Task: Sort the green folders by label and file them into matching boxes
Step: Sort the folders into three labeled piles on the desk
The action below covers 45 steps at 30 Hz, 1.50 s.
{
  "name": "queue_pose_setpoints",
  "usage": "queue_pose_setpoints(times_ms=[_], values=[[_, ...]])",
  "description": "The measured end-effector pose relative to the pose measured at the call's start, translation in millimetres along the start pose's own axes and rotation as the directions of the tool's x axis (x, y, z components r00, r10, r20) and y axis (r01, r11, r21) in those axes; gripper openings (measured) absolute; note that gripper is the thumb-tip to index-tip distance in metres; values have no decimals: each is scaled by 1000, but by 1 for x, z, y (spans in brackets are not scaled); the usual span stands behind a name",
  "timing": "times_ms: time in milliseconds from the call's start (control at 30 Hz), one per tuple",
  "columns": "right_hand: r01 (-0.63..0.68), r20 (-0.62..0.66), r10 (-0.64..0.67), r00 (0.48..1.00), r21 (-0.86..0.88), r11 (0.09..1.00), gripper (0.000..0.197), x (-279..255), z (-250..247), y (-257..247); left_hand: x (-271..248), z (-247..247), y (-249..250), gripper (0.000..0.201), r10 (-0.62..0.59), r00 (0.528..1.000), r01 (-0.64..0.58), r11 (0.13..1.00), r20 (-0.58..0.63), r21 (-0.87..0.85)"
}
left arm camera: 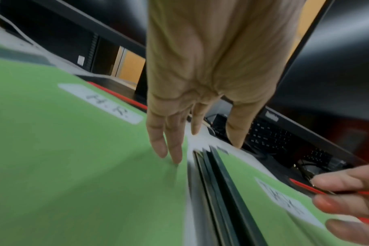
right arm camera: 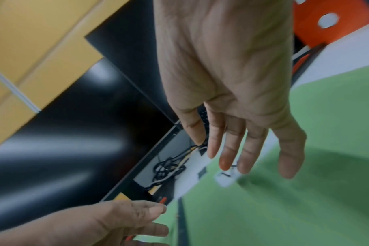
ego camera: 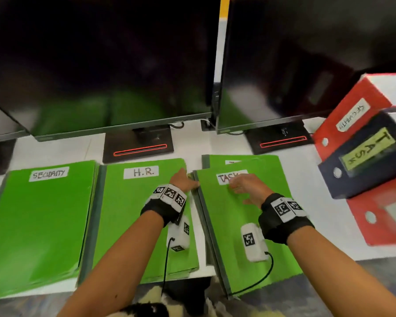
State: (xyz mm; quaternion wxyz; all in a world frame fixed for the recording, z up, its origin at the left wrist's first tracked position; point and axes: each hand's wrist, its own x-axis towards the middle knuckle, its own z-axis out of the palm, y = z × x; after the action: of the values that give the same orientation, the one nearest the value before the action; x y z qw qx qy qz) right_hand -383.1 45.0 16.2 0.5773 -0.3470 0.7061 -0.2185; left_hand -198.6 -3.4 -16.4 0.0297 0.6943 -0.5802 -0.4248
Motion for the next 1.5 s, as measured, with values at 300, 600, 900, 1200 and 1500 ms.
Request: queue_pose_setpoints(times_ms=[300, 600, 900, 1200, 1500], values=[[115, 77, -92, 993, -396, 911, 24, 18, -27, 35, 12, 36, 25, 36, 0, 995, -10, 995, -101, -99], [311, 161, -302, 940, -770, 557, 85, 37, -47, 25, 16, 28, 53, 45, 157, 975, -189, 960, 158, 209], [450, 341, -301, 890, -759, 470, 73, 42, -45, 29, 35, 26, 56, 29, 108, 981, -120, 991, 162, 63], [419, 262, -347, 901, -733, 535, 77, 49, -40, 27, 29, 13, 64, 33, 160, 981, -164, 986, 111, 20], [418, 233, -392, 890, -761, 497, 58, 47, -36, 10, 24, 21, 57, 45, 119, 984, -142, 973, 136, 182]])
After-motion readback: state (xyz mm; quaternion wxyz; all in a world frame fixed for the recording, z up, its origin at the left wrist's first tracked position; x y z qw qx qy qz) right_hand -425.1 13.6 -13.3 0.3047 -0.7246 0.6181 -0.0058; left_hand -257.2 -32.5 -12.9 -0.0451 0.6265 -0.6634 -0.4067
